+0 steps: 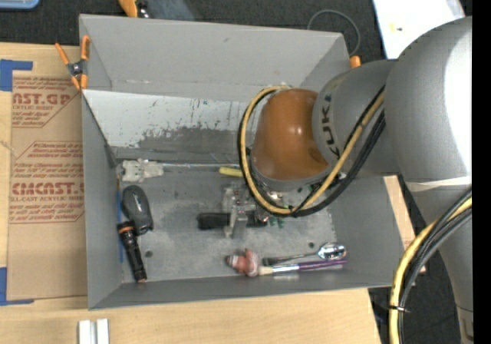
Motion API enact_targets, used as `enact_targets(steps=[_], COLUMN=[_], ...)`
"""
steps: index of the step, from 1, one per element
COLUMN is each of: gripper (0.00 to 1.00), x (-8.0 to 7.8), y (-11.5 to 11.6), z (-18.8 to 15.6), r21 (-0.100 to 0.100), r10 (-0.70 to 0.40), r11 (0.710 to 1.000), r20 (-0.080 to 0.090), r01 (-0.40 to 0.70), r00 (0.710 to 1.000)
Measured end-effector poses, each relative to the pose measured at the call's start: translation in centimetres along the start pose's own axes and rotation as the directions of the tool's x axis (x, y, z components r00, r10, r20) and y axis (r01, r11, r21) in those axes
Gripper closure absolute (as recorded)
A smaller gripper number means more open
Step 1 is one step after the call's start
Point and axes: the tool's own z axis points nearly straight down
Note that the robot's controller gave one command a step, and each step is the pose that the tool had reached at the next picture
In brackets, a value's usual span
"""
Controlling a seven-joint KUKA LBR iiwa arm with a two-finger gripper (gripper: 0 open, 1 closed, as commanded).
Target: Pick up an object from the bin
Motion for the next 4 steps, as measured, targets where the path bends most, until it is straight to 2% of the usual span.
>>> enact_targets(steps=[1,3,4], gripper=[1.0,1.0,1.0], x=[0.0,-0.1,0.3], y=[0.0,0.1,0.1], z=[0.0,-3.9,-6.3], r21=[0.0,-0.001,0.0], r10=[0.0,0.001,0.001], r11=[1.0,1.0,1.0], r20=[0.0,0.003,-0.011], r01=[0.0,-0.001,-0.001], r00=[1.0,1.0,1.0])
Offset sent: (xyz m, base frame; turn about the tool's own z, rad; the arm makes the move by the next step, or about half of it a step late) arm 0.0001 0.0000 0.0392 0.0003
